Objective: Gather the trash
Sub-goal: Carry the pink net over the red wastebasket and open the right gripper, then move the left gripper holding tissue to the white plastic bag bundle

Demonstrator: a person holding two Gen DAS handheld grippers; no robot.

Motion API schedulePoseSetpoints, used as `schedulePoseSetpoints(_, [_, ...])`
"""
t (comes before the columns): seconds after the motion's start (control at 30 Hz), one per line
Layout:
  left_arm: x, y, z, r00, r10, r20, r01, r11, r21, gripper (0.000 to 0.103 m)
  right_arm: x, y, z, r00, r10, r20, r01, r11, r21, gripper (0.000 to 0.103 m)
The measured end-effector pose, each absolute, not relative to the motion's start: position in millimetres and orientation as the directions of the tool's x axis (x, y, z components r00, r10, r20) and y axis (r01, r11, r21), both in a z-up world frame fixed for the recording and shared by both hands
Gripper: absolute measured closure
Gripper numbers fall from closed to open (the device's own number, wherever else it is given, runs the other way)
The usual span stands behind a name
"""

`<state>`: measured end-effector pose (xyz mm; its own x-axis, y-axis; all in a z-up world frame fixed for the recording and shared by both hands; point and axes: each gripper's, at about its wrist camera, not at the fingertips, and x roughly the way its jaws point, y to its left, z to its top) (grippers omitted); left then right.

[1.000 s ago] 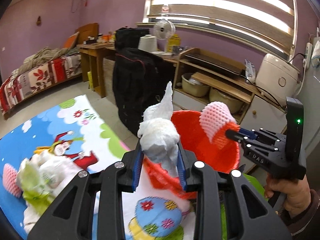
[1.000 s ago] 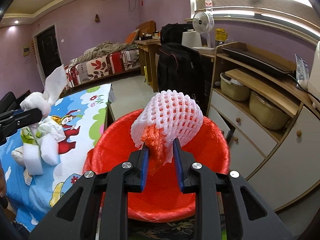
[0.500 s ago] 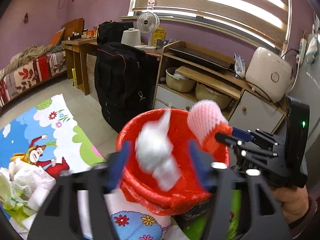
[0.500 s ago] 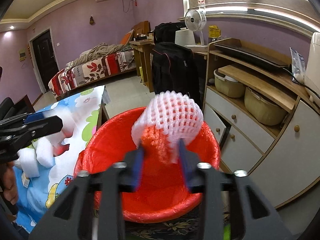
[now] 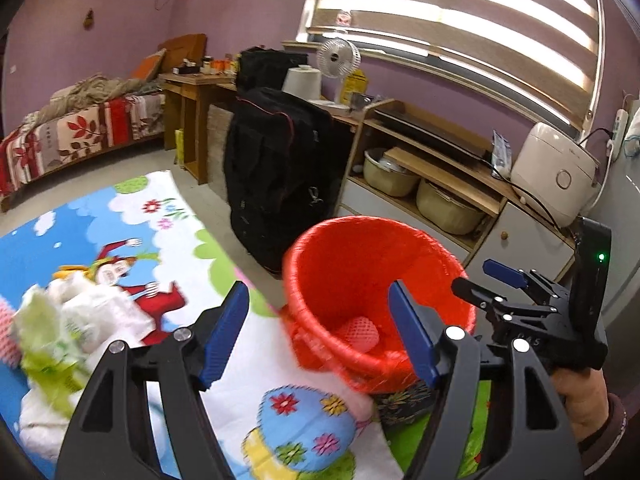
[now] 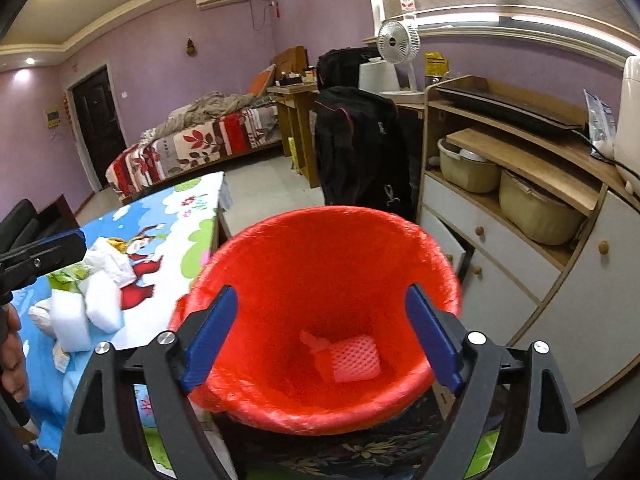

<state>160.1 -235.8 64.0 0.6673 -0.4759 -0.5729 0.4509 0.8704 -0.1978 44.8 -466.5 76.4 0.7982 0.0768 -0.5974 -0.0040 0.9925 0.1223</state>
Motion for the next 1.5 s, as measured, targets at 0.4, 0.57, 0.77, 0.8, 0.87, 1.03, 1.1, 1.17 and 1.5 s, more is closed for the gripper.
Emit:
schedulePoseSetpoints(0.4, [122.9,-152.3,71.1,0.789,-0.317,-0.526,0.282,0.948,-0.147,0.032,34.2,-407.2,82.1,0.808,0.182,-0.561,-0.120,0.982,0.146,0.018])
schedulePoseSetpoints(0.57, [110.3,-105.5,74.0,0.825,-0.241,-0.511,0.184,0.970,-0.160,0.032,33.7,-379.9,79.9,0.796,0.228,-0.561,-0.176,0.974,0.147,0.018])
schedulePoseSetpoints(0.77, [96.5,-56.7,69.7,0.843,-0.170,-0.510,0.089,0.980,-0.180,0.032,30.6,-356.5,77.9,0.777,0.272,-0.567,-0.230,0.962,0.147,0.018])
schedulePoseSetpoints(0.8, [93.2,-48.5,68.5,0.846,-0.156,-0.510,0.072,0.981,-0.180,0.032,30.4,-353.1,77.7,0.774,0.279,-0.568,-0.236,0.960,0.149,0.018])
schedulePoseSetpoints(0.87, [89.3,-37.0,66.6,0.849,-0.138,-0.510,0.049,0.982,-0.184,0.032,29.0,-349.4,77.4,0.771,0.285,-0.569,-0.243,0.958,0.151,0.018])
schedulePoseSetpoints(1.03, [82.1,-8.7,60.5,0.851,-0.101,-0.515,-0.001,0.981,-0.193,0.032,26.4,-334.3,77.9,0.759,0.309,-0.573,-0.276,0.950,0.146,0.018])
schedulePoseSetpoints(1.1, [80.7,-0.6,56.6,0.848,-0.091,-0.522,-0.016,0.980,-0.197,0.032,26.1,-327.2,77.9,0.753,0.321,-0.575,-0.290,0.946,0.148,0.018])
schedulePoseSetpoints(1.17, [80.0,2.7,52.4,0.845,-0.087,-0.528,-0.022,0.980,-0.196,0.032,26.1,-320.5,78.0,0.746,0.334,-0.576,-0.304,0.941,0.151,0.018])
schedulePoseSetpoints(1.5, [88.1,6.2,20.3,0.799,-0.112,-0.591,-0.027,0.975,-0.221,0.032,23.8,-288.8,80.3,0.721,0.378,-0.581,-0.369,0.919,0.140,0.018])
